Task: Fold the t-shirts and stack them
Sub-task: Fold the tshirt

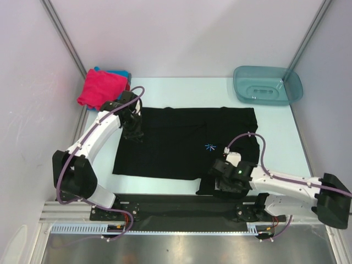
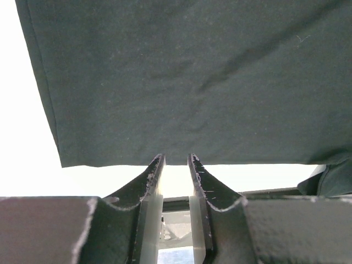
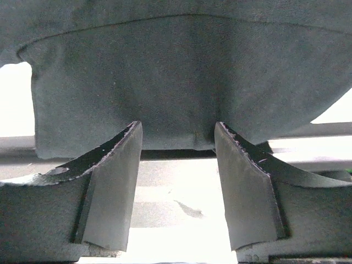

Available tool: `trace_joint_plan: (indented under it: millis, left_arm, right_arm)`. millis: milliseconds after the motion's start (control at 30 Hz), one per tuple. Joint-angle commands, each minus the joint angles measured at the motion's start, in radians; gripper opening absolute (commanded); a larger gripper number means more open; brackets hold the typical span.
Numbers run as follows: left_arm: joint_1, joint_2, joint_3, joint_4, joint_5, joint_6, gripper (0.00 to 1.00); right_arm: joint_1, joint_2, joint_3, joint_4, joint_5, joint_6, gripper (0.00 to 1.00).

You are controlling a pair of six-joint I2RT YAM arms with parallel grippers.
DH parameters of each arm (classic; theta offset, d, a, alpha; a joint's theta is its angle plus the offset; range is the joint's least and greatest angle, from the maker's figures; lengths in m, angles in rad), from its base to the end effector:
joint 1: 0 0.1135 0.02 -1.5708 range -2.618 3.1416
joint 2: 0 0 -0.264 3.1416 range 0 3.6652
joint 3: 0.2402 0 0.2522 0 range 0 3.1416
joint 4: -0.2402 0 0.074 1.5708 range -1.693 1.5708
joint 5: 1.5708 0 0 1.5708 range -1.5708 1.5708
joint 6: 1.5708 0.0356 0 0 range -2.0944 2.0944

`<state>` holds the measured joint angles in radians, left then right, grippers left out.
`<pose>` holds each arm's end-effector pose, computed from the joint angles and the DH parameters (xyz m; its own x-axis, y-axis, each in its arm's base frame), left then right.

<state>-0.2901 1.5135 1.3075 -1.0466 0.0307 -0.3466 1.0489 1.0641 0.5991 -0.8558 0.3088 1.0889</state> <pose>0.2787 -0.0844 0.2816 -0.9562 -0.0689 -0.2843 -0.0316 0.9905 -0.1337 0.0914 0.1372 0.1835 -0.9225 0.0894 -0.3756 0.0626 0.9946 0.0828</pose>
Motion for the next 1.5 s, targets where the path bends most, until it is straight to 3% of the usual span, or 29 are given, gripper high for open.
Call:
trace_joint_plan:
  millis: [0,133,467,767,1000,1267,1467]
  left_arm:
    - [0.006,-0.058,-0.013,0.022,0.008,0.021,0.28]
    - [0.006,-0.059,-0.016,0.023,0.012,0.027,0.27]
    - [0.005,-0.064,-0.031,0.028,0.025,0.031,0.25]
    - [0.005,-0.052,-0.031,0.028,0.034,0.035,0.23]
    - [0.005,-0.049,-0.027,0.03,0.028,0.037,0.23]
    - [0.005,-0.049,-0.034,0.037,0.04,0.04,0.23]
    - [0.006,-0.052,-0.036,0.039,0.038,0.041,0.23]
  right_arm:
    - [0.086,0.077,0.096,-0.095,0.13,0.06,0.6]
    - [0.196,0.109,0.143,-0.129,0.182,0.163,0.61]
    - [0.453,0.057,0.08,-0.219,0.197,0.571,0.62]
    - [0.592,0.059,0.021,-0.273,0.239,0.962,0.62]
    - [0.599,0.057,0.005,-0.295,0.266,1.01,0.63]
    - [0.553,-0.058,-0.009,-0.313,0.383,0.898,0.64]
    - [0.543,-0.043,-0.039,-0.26,0.365,0.881,0.62]
